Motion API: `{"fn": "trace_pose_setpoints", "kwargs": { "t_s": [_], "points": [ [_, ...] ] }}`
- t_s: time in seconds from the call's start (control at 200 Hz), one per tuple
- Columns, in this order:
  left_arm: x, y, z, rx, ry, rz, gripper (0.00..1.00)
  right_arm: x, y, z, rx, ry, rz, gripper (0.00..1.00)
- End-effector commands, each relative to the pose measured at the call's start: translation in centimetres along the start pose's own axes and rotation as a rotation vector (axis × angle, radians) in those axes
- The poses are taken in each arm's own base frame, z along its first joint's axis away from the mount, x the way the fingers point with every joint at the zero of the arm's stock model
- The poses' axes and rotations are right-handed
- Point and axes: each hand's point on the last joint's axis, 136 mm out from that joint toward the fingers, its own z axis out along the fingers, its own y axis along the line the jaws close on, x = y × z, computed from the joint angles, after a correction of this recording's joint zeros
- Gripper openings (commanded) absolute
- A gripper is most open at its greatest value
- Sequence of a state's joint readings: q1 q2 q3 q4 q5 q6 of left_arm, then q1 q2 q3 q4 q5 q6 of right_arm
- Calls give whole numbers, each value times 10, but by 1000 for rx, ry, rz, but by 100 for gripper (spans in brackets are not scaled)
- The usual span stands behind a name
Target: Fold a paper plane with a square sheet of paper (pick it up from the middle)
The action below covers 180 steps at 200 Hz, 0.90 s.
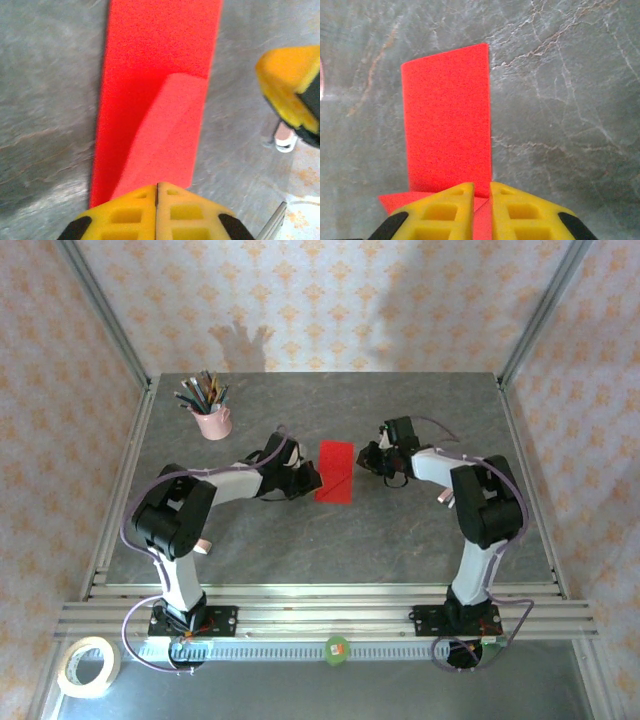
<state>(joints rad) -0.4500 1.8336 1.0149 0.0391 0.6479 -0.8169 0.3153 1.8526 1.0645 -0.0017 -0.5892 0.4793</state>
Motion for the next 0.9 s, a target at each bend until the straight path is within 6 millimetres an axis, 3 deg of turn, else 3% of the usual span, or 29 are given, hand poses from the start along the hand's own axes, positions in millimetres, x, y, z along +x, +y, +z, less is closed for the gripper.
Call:
{"fn": "trace_pose_setpoints", "kwargs": {
  "t_s": [0.0,0.255,0.285,0.505,0.896],
  "points": [
    [-13,-20,-6,40,-42,9,13,7,15,-8,-88,-3,65,22],
    [-34,-22,11,39,-83,-16,18,35,25,-6,-167,23,181,38],
    [-33,-13,21,16,-72,-30,18,37,25,-5,-165,28,186,38],
    [-45,8,37,-73,-94,-44,16,46,24,4,-156,50,212,39],
    [-29,41,42,-135,-88,-145,15,50,23,15,-146,46,275,38]
  ]
}}
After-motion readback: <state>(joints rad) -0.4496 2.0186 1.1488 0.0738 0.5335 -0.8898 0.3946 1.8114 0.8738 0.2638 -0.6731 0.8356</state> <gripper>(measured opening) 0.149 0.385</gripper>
